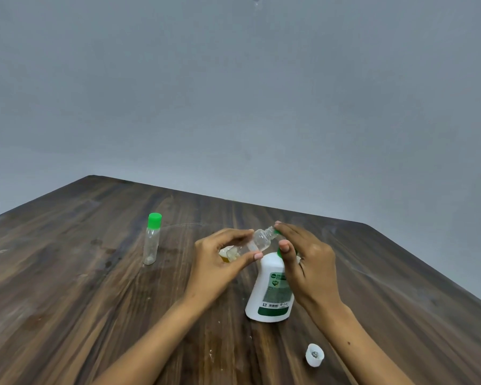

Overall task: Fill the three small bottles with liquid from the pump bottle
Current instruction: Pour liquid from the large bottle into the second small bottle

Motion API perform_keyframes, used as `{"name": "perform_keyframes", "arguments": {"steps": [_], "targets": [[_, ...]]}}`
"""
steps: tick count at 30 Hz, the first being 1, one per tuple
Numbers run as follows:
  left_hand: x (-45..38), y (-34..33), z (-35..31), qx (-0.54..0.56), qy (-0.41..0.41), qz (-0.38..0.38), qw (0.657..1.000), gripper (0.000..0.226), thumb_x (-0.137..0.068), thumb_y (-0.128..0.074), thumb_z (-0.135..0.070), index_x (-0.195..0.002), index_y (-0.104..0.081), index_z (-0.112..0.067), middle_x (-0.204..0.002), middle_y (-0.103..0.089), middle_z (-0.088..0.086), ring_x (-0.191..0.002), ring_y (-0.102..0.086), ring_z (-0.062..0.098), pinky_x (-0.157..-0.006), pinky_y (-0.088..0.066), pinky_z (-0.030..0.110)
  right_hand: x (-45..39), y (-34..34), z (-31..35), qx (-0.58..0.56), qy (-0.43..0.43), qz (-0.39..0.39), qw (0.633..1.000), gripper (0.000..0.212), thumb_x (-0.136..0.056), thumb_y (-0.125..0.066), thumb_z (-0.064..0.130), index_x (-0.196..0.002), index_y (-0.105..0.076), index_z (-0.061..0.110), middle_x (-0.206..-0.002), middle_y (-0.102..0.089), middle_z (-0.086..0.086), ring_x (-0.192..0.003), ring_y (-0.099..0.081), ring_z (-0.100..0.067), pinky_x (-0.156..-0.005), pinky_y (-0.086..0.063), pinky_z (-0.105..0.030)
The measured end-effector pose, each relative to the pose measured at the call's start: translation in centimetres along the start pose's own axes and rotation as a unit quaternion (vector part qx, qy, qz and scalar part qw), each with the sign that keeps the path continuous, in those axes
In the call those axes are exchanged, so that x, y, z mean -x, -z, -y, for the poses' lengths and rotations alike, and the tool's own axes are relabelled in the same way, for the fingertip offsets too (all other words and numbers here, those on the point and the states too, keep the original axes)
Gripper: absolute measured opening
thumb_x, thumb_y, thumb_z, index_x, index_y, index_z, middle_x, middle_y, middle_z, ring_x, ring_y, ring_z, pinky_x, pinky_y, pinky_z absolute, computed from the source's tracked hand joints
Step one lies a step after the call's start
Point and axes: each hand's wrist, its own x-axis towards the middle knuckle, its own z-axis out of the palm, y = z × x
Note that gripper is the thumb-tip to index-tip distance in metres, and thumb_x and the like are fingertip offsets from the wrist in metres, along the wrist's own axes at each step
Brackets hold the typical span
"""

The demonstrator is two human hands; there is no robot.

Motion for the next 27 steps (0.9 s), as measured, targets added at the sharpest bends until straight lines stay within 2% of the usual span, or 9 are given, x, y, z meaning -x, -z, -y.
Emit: {"name": "perform_keyframes", "arguments": {"steps": [6,10,15,20,24,27], "targets": [[0.0,-0.1,0.1,-0.003,0.002,-0.002,1.000,0.038,-0.067,-0.087,-0.019,-0.103,-0.076,-0.014,-0.097,-0.074,-0.011,-0.093,-0.069,0.000,-0.080,-0.051,0.011,-0.8,0.7,-0.1,-0.005,0.009,0.007,1.000,0.083,-0.092,-0.018,0.071,-0.108,-0.072,0.010,-0.111,-0.070,-0.002,-0.102,-0.065,-0.018,-0.082,-0.051,-0.031],[0.0,0.0,0.1,-0.009,-0.002,-0.001,1.000,0.038,-0.068,-0.087,-0.017,-0.104,-0.075,-0.012,-0.099,-0.074,-0.010,-0.094,-0.068,-0.001,-0.080,-0.051,0.011,0.1,0.1,0.2,-0.003,-0.003,-0.005,1.000,0.081,-0.092,-0.020,0.070,-0.106,-0.073,0.010,-0.109,-0.070,-0.001,-0.099,-0.066,-0.017,-0.079,-0.048,-0.024],[0.0,0.0,0.0,-0.009,-0.002,0.001,1.000,0.038,-0.068,-0.087,-0.016,-0.104,-0.076,-0.011,-0.098,-0.074,-0.009,-0.093,-0.068,0.000,-0.080,-0.051,0.012,-1.0,1.0,0.0,-0.019,0.001,0.022,1.000,0.086,-0.090,-0.016,0.073,-0.108,-0.072,0.011,-0.113,-0.069,-0.002,-0.105,-0.064,-0.018,-0.083,-0.052,-0.032],[0.0,0.1,0.0,0.000,-0.002,-0.005,1.000,0.038,-0.068,-0.086,-0.020,-0.103,-0.076,-0.011,-0.098,-0.074,-0.009,-0.093,-0.069,0.001,-0.080,-0.051,0.012,-0.3,0.2,0.2,-0.005,0.003,0.005,1.000,0.081,-0.092,-0.021,0.070,-0.105,-0.073,0.009,-0.108,-0.071,-0.003,-0.099,-0.066,-0.019,-0.078,-0.052,-0.029],[0.0,0.0,0.2,-0.004,0.000,0.001,1.000,0.038,-0.068,-0.087,-0.017,-0.103,-0.076,-0.011,-0.098,-0.075,-0.008,-0.093,-0.069,0.002,-0.081,-0.051,0.013,-1.1,1.1,-0.2,-0.008,0.004,0.026,1.000,0.084,-0.091,-0.018,0.073,-0.107,-0.072,0.010,-0.110,-0.070,-0.003,-0.102,-0.066,-0.020,-0.079,-0.054,-0.035],[0.0,0.0,0.2,-0.007,0.001,0.002,1.000,0.037,-0.068,-0.087,-0.015,-0.103,-0.076,-0.011,-0.098,-0.074,-0.008,-0.093,-0.069,0.002,-0.081,-0.051,0.013,-1.1,0.9,-0.1,-0.010,0.002,0.017,1.000,0.085,-0.090,-0.017,0.073,-0.106,-0.072,0.010,-0.109,-0.070,-0.003,-0.101,-0.066,-0.019,-0.078,-0.054,-0.033]]}}
